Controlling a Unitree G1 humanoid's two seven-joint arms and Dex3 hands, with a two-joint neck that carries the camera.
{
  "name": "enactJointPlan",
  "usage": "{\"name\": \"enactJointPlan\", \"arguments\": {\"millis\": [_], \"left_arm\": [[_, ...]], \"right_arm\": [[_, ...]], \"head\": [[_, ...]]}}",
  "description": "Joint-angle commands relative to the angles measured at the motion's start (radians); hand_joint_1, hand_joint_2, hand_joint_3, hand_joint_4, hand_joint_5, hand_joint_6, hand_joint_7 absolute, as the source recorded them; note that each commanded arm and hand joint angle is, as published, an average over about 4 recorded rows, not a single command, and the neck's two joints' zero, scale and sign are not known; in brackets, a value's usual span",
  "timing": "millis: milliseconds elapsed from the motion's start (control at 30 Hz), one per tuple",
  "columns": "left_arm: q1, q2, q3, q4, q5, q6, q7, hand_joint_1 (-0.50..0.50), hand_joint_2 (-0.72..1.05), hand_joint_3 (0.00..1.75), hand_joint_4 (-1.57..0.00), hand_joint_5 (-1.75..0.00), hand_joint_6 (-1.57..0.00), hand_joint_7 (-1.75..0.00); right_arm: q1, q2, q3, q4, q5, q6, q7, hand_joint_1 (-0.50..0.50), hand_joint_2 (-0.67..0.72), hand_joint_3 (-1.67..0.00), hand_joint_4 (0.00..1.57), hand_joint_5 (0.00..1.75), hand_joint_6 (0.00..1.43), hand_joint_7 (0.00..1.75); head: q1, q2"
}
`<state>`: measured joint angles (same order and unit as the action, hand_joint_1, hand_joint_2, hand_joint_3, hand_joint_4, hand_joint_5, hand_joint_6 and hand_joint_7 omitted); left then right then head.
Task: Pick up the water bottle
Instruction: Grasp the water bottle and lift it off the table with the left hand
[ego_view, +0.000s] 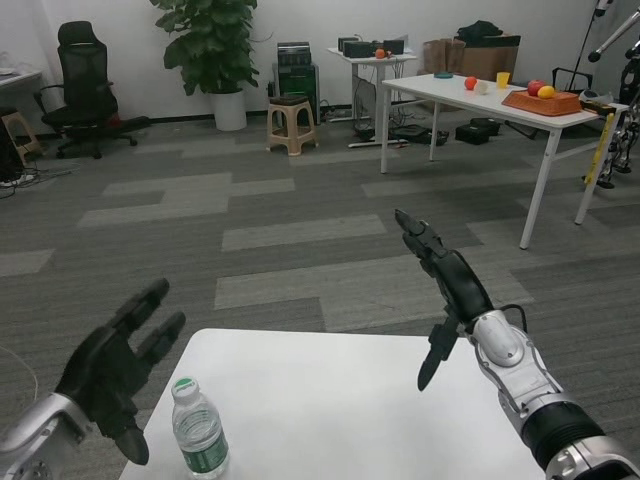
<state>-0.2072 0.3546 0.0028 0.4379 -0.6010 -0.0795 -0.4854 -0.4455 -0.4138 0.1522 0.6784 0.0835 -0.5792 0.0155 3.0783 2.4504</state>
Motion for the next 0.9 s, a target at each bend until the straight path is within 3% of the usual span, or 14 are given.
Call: {"name": "enactJointPlan", "arguments": {"millis": [33, 200, 433, 900], "left_arm": [[-0.048, 0.014, -0.050, 0.085, 0.007, 0.006, -0.004, -0.50, -0.46, 0.09, 0.00, 0.00, 0.00, 0.00], [-0.133, 0.002, -0.144, 0.260, 0.018, -0.021, -0.004, -0.50, -0.46, 0.09, 0.00, 0.00, 0.00, 0.00], [-0.203, -0.009, -0.242, 0.416, 0.024, -0.053, 0.002, -0.50, -0.46, 0.09, 0.00, 0.00, 0.00, 0.00], [-0.228, -0.045, -0.268, 0.489, 0.131, -0.106, 0.031, -0.50, -0.46, 0.07, 0.00, 0.00, 0.00, 0.00]], "right_arm": [[-0.009, 0.006, -0.001, 0.011, 0.005, -0.002, -0.003, -0.46, 0.66, 0.00, 0.00, 0.00, 0.00, 0.00], [-0.009, 0.006, -0.001, 0.014, 0.004, -0.002, -0.003, -0.46, 0.66, 0.00, 0.00, 0.00, 0.00, 0.00], [-0.009, 0.007, -0.003, 0.015, 0.005, -0.002, -0.003, -0.46, 0.66, 0.00, 0.00, 0.00, 0.00, 0.00], [-0.009, 0.006, 0.002, 0.017, 0.005, -0.002, -0.005, -0.46, 0.66, 0.00, 0.00, 0.00, 0.00, 0.00]], "head": [[-0.002, -0.003], [-0.003, -0.003], [-0.002, -0.009], [0.010, -0.011]]}}
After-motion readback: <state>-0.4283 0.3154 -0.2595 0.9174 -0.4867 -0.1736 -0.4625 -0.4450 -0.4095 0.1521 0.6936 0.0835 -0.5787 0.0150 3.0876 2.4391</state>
